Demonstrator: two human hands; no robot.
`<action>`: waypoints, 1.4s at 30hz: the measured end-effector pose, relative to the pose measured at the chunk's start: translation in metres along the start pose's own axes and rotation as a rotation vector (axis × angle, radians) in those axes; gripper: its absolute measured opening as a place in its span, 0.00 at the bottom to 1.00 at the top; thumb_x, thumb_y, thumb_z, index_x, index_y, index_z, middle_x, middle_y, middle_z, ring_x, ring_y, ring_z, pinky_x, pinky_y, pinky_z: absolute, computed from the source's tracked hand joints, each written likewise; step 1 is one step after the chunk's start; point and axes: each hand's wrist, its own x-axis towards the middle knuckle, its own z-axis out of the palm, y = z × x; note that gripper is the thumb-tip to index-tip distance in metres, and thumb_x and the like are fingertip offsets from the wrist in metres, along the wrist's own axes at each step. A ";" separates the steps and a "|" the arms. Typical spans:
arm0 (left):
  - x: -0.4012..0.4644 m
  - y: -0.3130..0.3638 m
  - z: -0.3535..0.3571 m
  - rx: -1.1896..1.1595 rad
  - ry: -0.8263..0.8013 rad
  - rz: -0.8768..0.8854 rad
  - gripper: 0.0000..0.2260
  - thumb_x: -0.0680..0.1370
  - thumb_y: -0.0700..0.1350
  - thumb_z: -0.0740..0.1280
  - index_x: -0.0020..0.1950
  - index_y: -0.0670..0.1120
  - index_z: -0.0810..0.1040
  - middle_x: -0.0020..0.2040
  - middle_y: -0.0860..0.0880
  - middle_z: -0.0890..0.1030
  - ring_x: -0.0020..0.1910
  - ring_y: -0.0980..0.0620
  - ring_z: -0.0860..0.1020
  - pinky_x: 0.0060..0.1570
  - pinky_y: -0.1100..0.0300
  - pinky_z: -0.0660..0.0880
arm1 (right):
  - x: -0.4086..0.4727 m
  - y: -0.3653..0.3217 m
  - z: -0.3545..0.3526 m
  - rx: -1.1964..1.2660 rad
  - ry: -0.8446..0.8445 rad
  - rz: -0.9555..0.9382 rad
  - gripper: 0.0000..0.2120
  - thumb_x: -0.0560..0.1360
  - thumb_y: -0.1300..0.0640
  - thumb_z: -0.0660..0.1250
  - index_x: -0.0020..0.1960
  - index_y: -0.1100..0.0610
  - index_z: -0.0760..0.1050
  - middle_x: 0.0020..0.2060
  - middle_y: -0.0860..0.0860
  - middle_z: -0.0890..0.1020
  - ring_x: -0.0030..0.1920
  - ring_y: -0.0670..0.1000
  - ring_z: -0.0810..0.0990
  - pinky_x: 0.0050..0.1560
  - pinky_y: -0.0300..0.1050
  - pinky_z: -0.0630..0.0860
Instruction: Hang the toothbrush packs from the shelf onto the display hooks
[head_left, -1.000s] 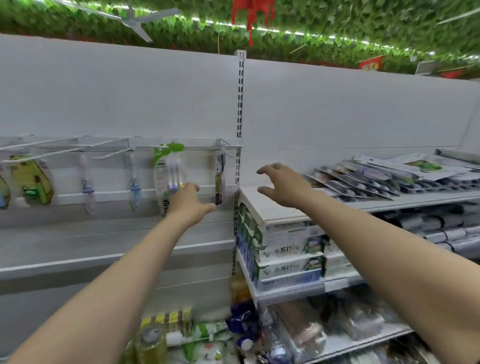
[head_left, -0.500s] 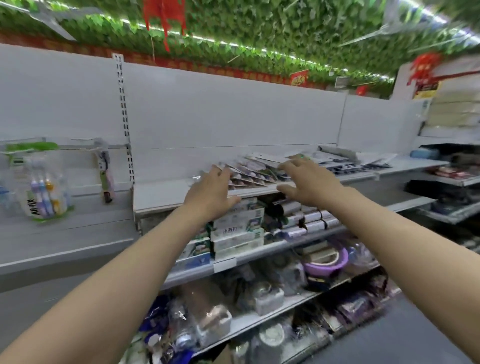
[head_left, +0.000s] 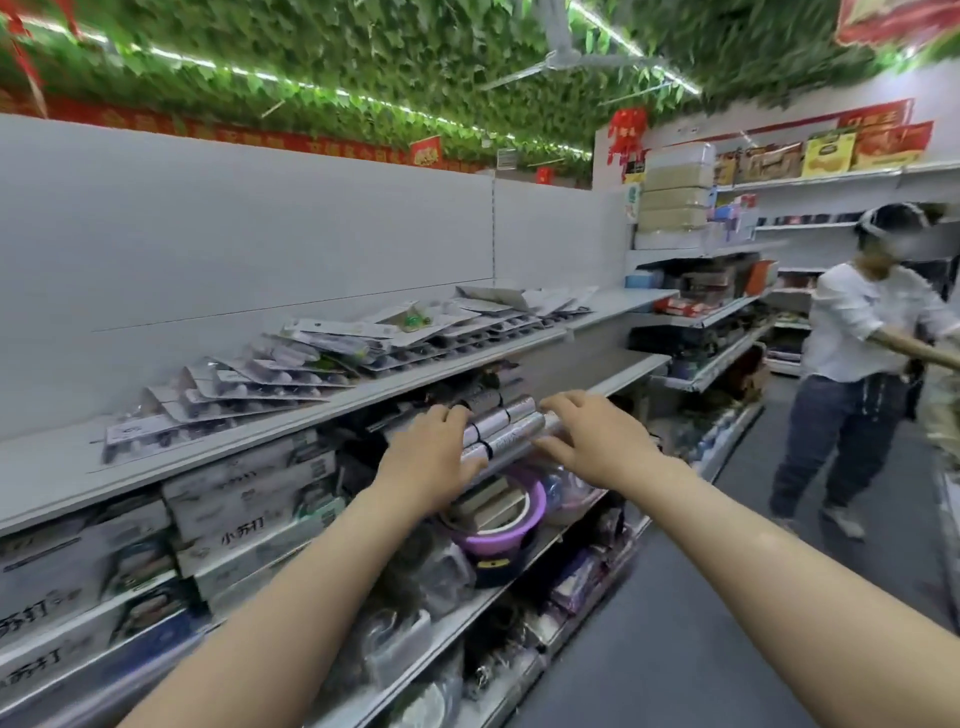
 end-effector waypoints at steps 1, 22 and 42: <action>0.013 0.003 0.016 -0.005 -0.023 0.013 0.25 0.78 0.57 0.66 0.71 0.48 0.67 0.67 0.46 0.71 0.65 0.44 0.72 0.60 0.48 0.73 | 0.005 0.014 0.011 0.005 -0.012 0.019 0.26 0.80 0.43 0.63 0.75 0.50 0.66 0.71 0.51 0.71 0.71 0.55 0.69 0.63 0.53 0.74; 0.387 0.043 0.237 0.033 -0.180 0.135 0.22 0.78 0.57 0.65 0.68 0.49 0.69 0.67 0.48 0.73 0.66 0.45 0.72 0.59 0.51 0.70 | 0.245 0.309 0.168 0.036 -0.144 0.158 0.27 0.81 0.42 0.62 0.77 0.50 0.63 0.75 0.51 0.66 0.74 0.55 0.64 0.69 0.53 0.69; 0.677 0.130 0.267 0.207 0.184 -0.136 0.22 0.79 0.57 0.66 0.66 0.45 0.74 0.63 0.45 0.77 0.65 0.44 0.72 0.62 0.51 0.69 | 0.539 0.556 0.163 0.271 0.004 -0.270 0.26 0.81 0.40 0.59 0.75 0.50 0.66 0.73 0.50 0.69 0.73 0.52 0.66 0.66 0.52 0.72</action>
